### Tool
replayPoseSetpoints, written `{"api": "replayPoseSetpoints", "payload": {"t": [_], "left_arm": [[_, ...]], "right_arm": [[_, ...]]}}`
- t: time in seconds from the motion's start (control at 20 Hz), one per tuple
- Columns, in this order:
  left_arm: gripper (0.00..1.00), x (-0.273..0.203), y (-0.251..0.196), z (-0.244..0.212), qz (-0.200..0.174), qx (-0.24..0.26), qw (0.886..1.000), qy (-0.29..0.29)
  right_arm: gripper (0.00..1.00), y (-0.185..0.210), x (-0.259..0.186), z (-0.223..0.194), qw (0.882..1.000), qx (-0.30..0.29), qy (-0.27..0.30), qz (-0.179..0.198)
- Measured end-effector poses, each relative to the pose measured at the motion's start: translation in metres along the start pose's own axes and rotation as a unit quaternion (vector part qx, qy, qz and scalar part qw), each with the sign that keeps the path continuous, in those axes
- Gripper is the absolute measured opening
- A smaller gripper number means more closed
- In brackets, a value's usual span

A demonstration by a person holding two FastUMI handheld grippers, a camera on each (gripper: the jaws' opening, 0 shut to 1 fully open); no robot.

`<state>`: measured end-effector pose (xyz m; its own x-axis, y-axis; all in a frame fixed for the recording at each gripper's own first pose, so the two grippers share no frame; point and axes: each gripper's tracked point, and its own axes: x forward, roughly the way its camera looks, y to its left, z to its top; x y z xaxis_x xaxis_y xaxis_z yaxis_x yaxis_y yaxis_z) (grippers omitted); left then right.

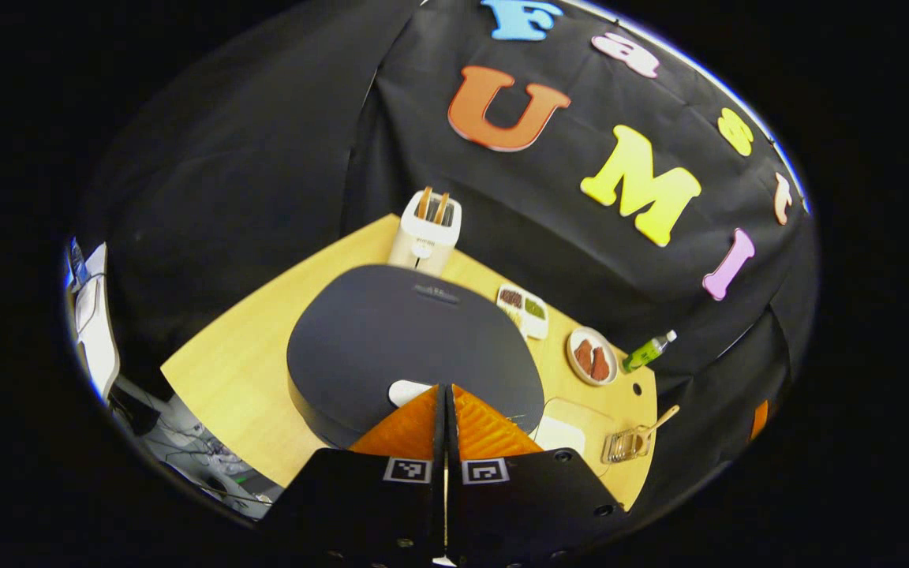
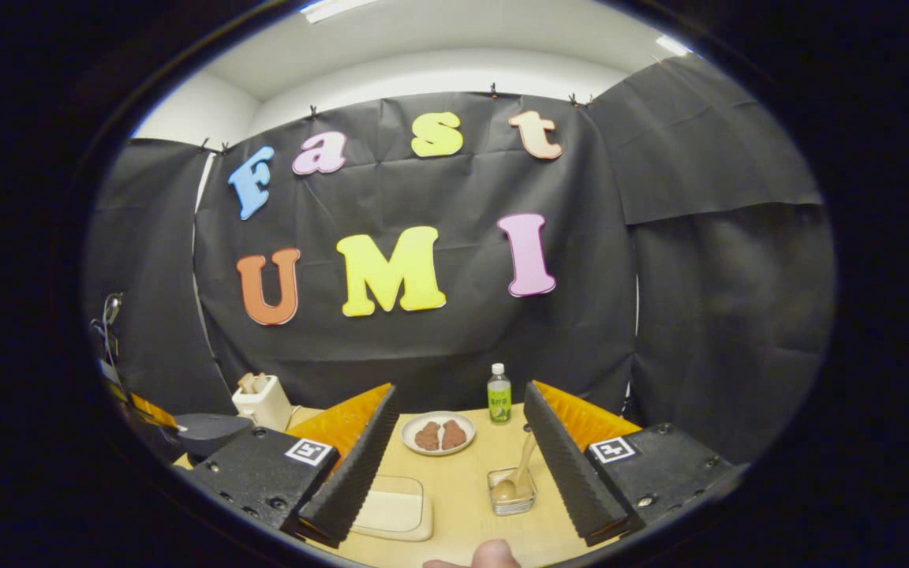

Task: Close the left gripper, press the button to open the rice cooker; take a wooden spoon from the chopstick holder with the right hand, scoop a spoonful of rice and pour it into the rice cooker, then put the wooden spoon back into the chopstick holder.

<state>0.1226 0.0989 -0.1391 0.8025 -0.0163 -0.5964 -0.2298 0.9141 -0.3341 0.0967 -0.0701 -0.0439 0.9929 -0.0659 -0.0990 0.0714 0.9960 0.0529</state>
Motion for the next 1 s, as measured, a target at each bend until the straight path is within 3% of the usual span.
{"api": "replayPoseSetpoints", "payload": {"t": [0.3,0.6,0.75,1.0], "left_arm": [[0.03,-0.023,-0.028,0.046,-0.001,0.096,0.99,-0.107],[0.24,-0.051,-0.058,0.047,-0.039,0.104,0.985,-0.135],[0.98,-0.061,-0.06,0.048,-0.033,0.116,0.979,-0.162],[0.95,-0.084,-0.075,0.041,-0.035,0.151,0.969,-0.19]], "right_arm": [[1.0,0.003,-0.005,0.001,1.0,-0.005,0.0,0.005],[1.0,0.008,-0.011,0.004,1.0,-0.015,-0.002,0.02],[1.0,0.009,-0.014,0.012,0.999,-0.026,-0.016,0.024],[0.98,0.004,-0.013,0.008,0.999,-0.037,-0.012,0.028]]}}
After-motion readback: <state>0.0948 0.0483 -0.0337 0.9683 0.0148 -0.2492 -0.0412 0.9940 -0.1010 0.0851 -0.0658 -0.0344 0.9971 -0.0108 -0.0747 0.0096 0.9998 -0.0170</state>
